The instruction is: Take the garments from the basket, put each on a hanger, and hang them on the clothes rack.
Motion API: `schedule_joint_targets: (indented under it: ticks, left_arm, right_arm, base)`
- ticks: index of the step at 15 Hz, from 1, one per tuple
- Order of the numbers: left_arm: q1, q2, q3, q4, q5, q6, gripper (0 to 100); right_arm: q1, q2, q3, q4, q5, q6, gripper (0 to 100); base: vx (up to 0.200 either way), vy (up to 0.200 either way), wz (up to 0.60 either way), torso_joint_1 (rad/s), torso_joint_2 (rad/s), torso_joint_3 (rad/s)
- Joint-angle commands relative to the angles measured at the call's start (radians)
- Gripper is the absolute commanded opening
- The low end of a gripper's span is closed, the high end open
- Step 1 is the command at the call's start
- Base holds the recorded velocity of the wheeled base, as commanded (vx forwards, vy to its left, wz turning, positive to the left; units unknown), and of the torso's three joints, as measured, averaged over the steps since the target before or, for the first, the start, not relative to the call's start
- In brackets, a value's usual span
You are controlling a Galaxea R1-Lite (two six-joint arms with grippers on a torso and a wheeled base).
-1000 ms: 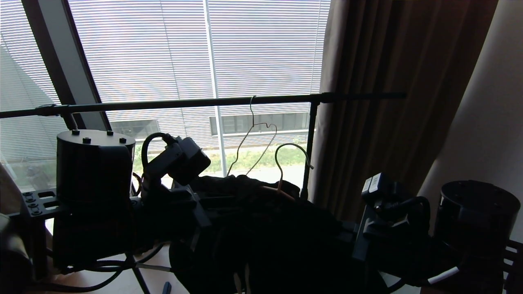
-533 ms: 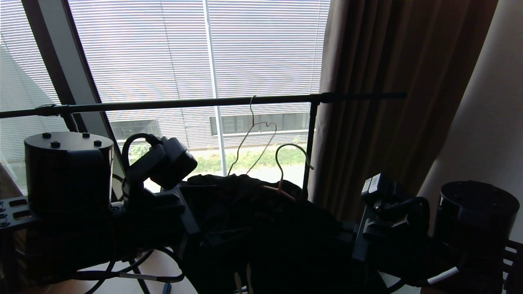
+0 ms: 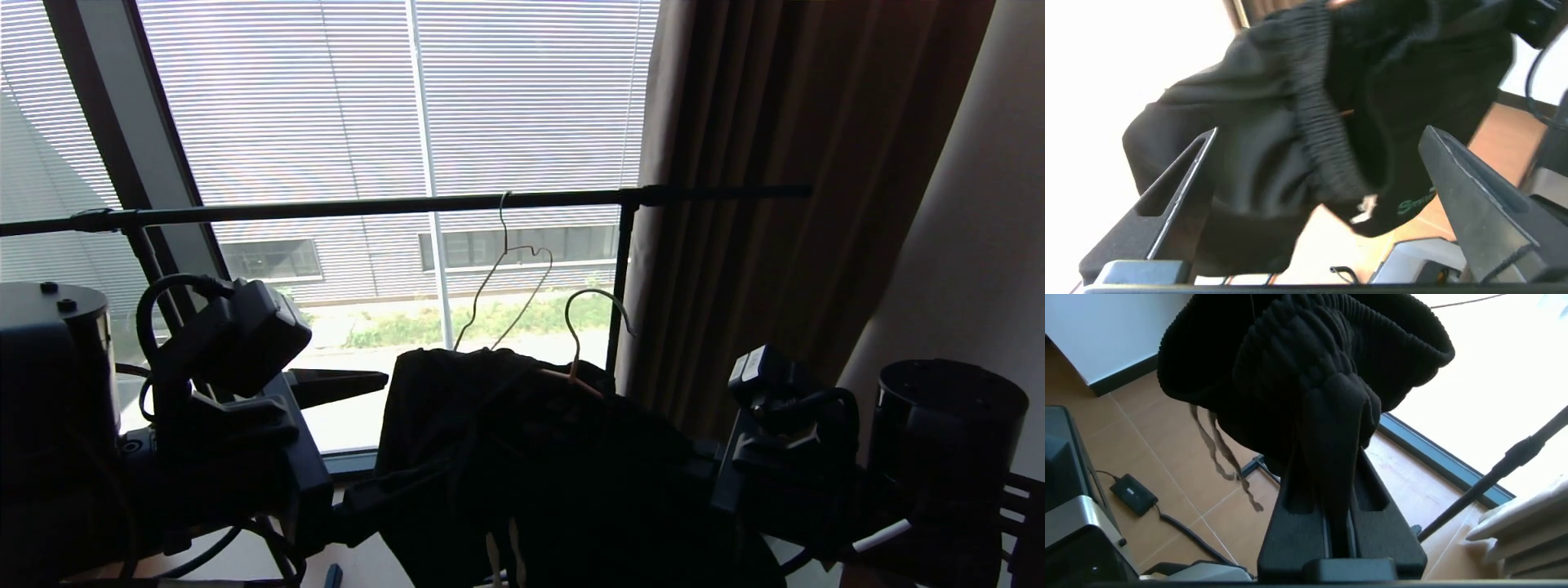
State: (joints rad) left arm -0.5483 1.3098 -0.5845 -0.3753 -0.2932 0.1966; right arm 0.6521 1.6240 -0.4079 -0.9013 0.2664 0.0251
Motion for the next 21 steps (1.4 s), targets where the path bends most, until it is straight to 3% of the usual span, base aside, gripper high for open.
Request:
schedule_joint_targets:
  ticks: [1, 3, 6, 8, 10, 11, 13, 15, 19, 21]
  left_arm:
    - [0.054, -0.012, 0.003, -0.001, 0.000, 0.004, 100]
    - [0.084, -0.012, 0.005, -0.001, -0.006, 0.007, 100]
    - [0.163, -0.020, 0.025, 0.001, -0.107, 0.029, 100]
    - [0.283, -0.001, 0.012, 0.001, -0.245, 0.126, 100]
    - [0.367, 0.016, -0.003, 0.004, -0.416, 0.210, 100]
    - [0.380, 0.016, -0.003, 0.004, -0.485, 0.241, 100]
    - [0.380, 0.022, -0.003, 0.004, -0.547, 0.288, 100]
    - [0.395, 0.043, 0.002, 0.004, -0.569, 0.296, 100]
    - [0.588, 0.121, 0.054, -0.001, -0.805, 0.299, 100]
    - [0.602, 0.138, 0.057, -0.001, -0.830, 0.300, 100]
  right_arm:
    - [-0.022, -0.006, 0.008, -0.001, 0.004, -0.002, 0]
    - [-0.032, -0.006, 0.008, -0.001, 0.011, -0.004, 0]
    - [-0.034, -0.012, 0.041, -0.001, 0.083, -0.056, 0]
    - [-0.046, -0.030, 0.078, 0.001, 0.157, -0.143, 0]
    - [-0.065, -0.041, 0.089, 0.007, 0.226, -0.175, 0]
    - [-0.068, -0.044, 0.090, 0.008, 0.237, -0.175, 0]
    - [-0.068, -0.046, 0.098, 0.007, 0.248, -0.179, 0]
    - [-0.069, -0.052, 0.101, 0.007, 0.271, -0.188, 0]
    - [-0.103, -0.078, 0.107, 0.007, 0.340, -0.188, 0]
    - [-0.103, -0.078, 0.107, 0.004, 0.340, -0.188, 0]
  base:
    - [0.000, 0.000, 0.00, 0.000, 0.00, 0.000]
    - [0.000, 0.000, 0.00, 0.000, 0.00, 0.000]
    - [0.000, 0.000, 0.00, 0.000, 0.00, 0.000]
    - [0.000, 0.000, 0.00, 0.000, 0.00, 0.000]
    - [0.000, 0.000, 0.00, 0.000, 0.00, 0.000]
    - [0.000, 0.000, 0.00, 0.000, 0.00, 0.000]
    - [0.000, 0.000, 0.00, 0.000, 0.00, 0.000]
    - [0.000, 0.000, 0.00, 0.000, 0.00, 0.000]
    - [0.000, 0.000, 0.00, 0.000, 0.00, 0.000]
    - [0.000, 0.000, 0.00, 0.000, 0.00, 0.000]
